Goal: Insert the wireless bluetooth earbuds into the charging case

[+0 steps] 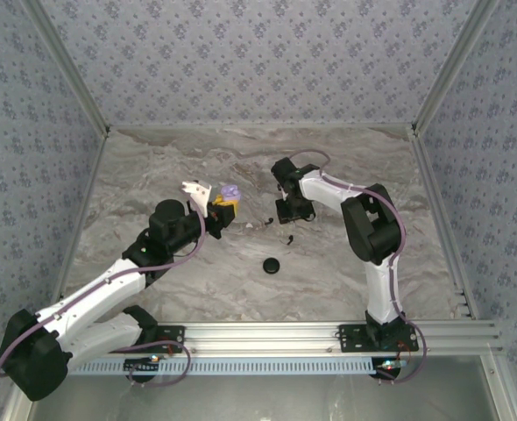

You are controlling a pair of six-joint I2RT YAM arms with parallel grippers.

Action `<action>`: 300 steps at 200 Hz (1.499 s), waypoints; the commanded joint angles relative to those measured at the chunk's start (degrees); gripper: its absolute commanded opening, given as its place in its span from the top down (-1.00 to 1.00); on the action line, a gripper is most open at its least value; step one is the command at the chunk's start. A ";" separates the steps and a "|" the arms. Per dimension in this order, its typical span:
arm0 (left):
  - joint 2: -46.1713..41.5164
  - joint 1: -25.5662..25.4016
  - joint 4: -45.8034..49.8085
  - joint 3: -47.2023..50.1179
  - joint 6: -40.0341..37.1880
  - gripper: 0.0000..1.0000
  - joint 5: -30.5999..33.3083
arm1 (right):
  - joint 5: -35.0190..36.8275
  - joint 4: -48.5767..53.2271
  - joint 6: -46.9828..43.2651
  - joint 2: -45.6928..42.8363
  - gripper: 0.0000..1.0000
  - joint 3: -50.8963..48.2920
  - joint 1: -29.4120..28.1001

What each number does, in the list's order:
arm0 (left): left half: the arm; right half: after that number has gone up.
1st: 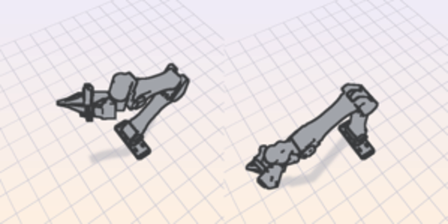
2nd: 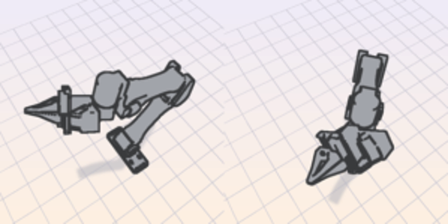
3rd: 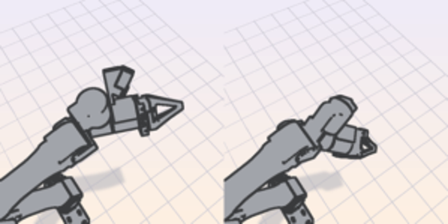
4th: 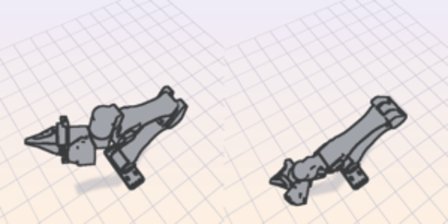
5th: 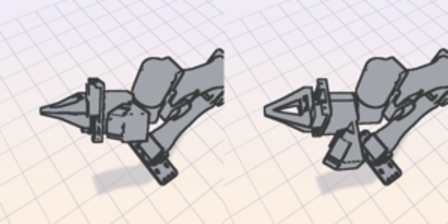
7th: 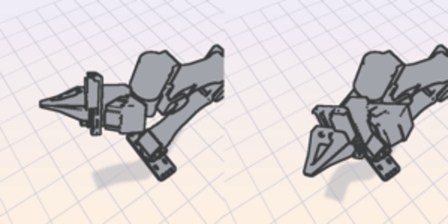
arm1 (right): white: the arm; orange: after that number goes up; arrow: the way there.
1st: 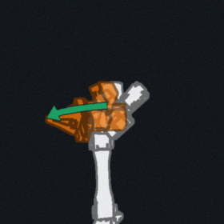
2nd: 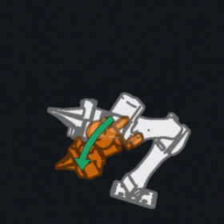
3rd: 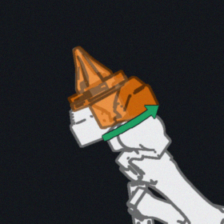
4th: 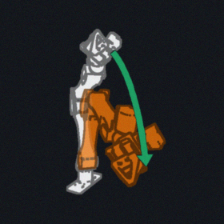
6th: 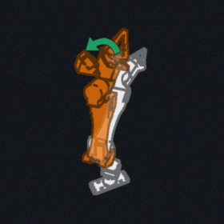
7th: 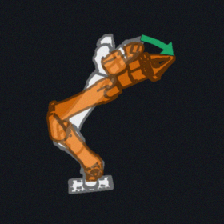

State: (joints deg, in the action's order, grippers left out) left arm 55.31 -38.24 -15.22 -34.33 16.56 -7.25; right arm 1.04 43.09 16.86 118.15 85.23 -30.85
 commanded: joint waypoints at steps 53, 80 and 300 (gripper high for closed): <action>-0.33 0.21 -2.40 -0.70 0.32 0.58 -0.67 | -0.59 -0.56 11.62 0.59 0.29 -2.07 0.25; -0.30 0.26 -2.44 -0.74 0.28 0.58 -0.65 | 0.67 -0.04 12.14 0.59 0.31 -2.32 0.14; -0.25 0.25 -2.88 -0.58 0.40 0.58 -0.79 | 2.20 3.09 11.65 0.59 0.40 0.37 -2.25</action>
State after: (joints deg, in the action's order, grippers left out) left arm 55.31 -38.24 -15.22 -34.33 16.56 -7.25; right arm 4.38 42.54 27.29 118.02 84.75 -31.83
